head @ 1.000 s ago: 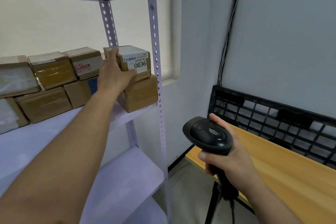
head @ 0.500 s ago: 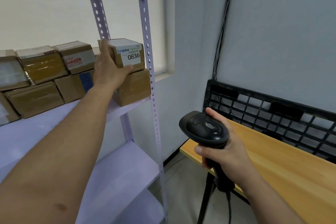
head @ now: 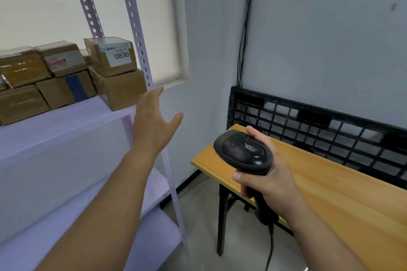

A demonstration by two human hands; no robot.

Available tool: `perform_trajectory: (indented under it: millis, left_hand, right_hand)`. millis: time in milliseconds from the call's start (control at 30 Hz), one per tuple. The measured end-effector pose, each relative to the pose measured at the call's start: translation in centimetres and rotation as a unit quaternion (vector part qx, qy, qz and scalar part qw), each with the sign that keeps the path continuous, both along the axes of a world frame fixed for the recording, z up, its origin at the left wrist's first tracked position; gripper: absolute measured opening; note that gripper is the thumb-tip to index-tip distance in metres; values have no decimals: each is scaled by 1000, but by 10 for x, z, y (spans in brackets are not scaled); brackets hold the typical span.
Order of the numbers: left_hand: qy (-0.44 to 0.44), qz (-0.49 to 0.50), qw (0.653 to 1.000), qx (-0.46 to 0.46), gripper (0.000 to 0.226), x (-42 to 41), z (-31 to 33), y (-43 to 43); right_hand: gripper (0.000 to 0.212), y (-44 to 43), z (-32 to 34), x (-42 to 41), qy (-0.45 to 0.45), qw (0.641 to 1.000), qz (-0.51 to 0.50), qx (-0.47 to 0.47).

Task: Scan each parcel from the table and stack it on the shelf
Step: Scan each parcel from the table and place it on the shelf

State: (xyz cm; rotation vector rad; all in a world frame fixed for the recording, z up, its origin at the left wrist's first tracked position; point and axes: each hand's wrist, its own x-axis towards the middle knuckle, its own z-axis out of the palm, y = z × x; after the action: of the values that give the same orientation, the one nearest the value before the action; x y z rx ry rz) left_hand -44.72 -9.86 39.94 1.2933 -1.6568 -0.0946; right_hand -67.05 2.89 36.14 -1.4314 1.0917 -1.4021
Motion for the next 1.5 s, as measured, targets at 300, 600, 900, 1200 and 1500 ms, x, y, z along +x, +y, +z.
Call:
perform_trajectory:
  millis: [300, 600, 900, 1200, 1500]
  left_hand:
    - [2, -102, 984, 147, 65, -149, -90, 113]
    - [-56, -172, 963, 200, 67, -261, -119, 191]
    - [-105, -266, 924, 255, 71, -367, -136, 245]
    - [-132, -343, 877, 310, 68, -451, -146, 249]
    - [-143, -387, 803, 430, 61, -527, -164, 223]
  right_hand:
    - [91, 92, -28, -87, 24, 998, -58, 18]
    - [90, 178, -40, -176, 44, 991, -123, 9]
    - [88, 246, -56, -267, 10, 977, -211, 23]
    - [87, 282, -72, -330, -14, 938, -342, 50]
    - [88, 277, -84, -385, 2, 903, -418, 93]
